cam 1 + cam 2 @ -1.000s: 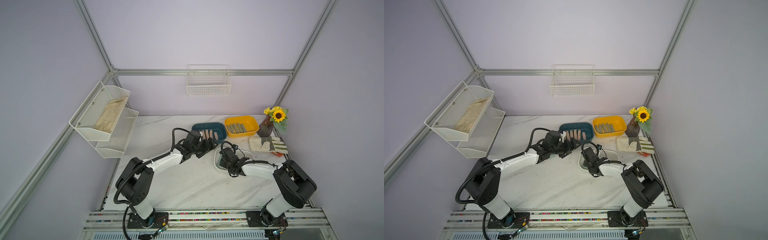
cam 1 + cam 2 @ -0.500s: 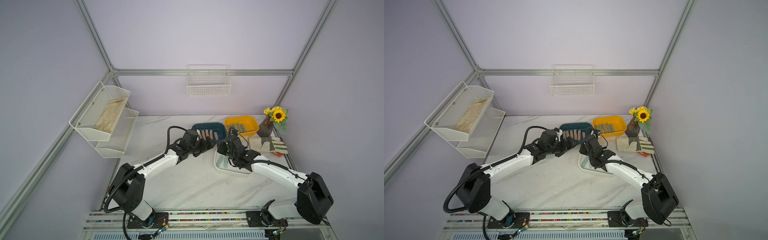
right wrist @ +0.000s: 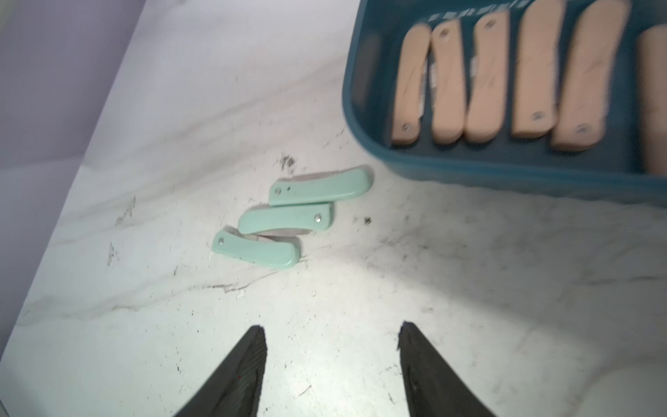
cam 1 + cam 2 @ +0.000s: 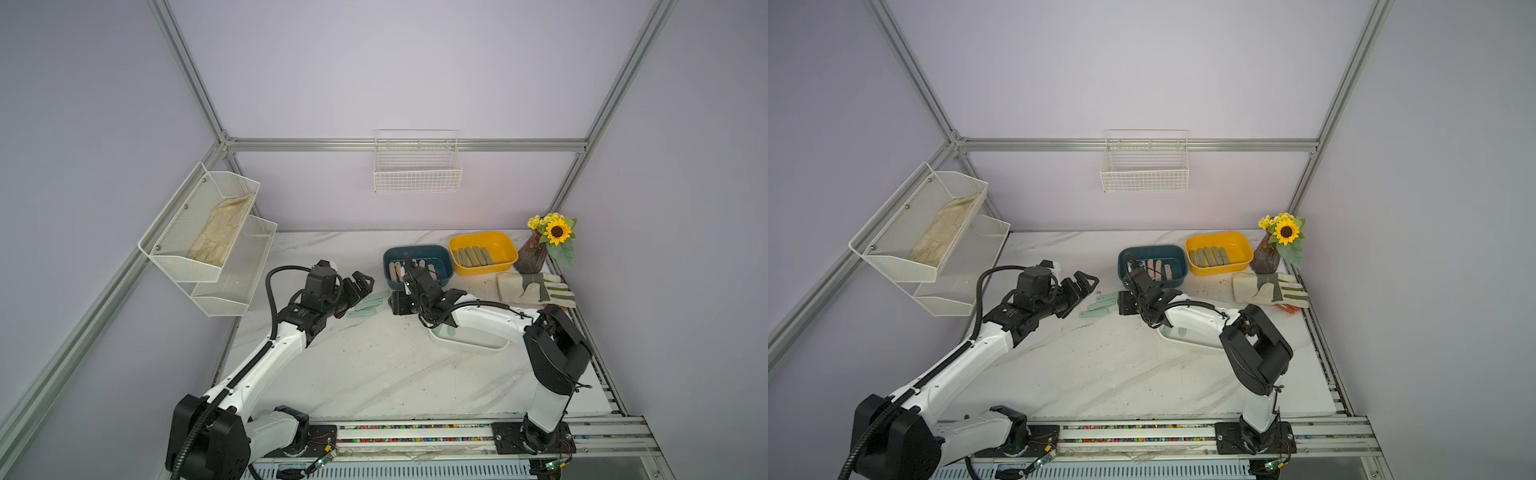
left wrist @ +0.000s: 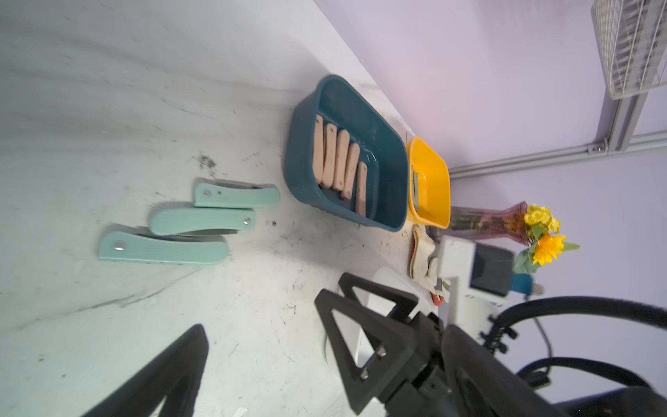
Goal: Place the fruit knives into the storage box by color
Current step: Place the fruit knife in the storage box, then pick up the fruit knife from the center of the board.
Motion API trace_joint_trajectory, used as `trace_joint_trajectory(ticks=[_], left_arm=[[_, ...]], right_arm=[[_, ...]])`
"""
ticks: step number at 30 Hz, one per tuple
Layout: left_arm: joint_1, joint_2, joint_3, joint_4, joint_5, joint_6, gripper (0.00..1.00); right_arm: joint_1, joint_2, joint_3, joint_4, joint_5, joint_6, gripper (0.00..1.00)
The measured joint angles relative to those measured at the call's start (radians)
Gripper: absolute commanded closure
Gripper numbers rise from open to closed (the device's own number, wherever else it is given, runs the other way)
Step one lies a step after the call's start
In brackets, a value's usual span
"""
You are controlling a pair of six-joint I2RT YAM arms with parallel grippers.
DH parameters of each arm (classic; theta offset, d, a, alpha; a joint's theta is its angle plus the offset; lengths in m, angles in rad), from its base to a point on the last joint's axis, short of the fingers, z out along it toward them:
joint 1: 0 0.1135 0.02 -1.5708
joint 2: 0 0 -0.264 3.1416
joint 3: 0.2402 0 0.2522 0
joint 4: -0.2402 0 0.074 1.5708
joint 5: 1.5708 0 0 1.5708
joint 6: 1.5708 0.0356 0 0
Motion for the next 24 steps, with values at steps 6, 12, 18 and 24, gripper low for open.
trace_joint_trajectory(ticks=[6,12,18,24], left_arm=[[0.096,-0.075,-0.006,-0.039,-0.005,0.038,0.0],[0.126,-0.074,-0.006,-0.067,0.003,0.059,0.0],[0.127,-0.074,-0.006,-0.08,0.004,0.068,0.0],[0.132,-0.074,-0.006,-0.081,0.003,0.072,0.0]], right_arm=[[0.016,0.141,0.047,0.021,-0.038,-0.007,0.34],[0.018,0.211,0.101,0.071,-0.061,-0.002,0.33],[0.017,0.274,0.162,0.133,-0.09,0.002,0.33],[0.021,0.317,0.203,0.179,-0.133,0.001,0.36]])
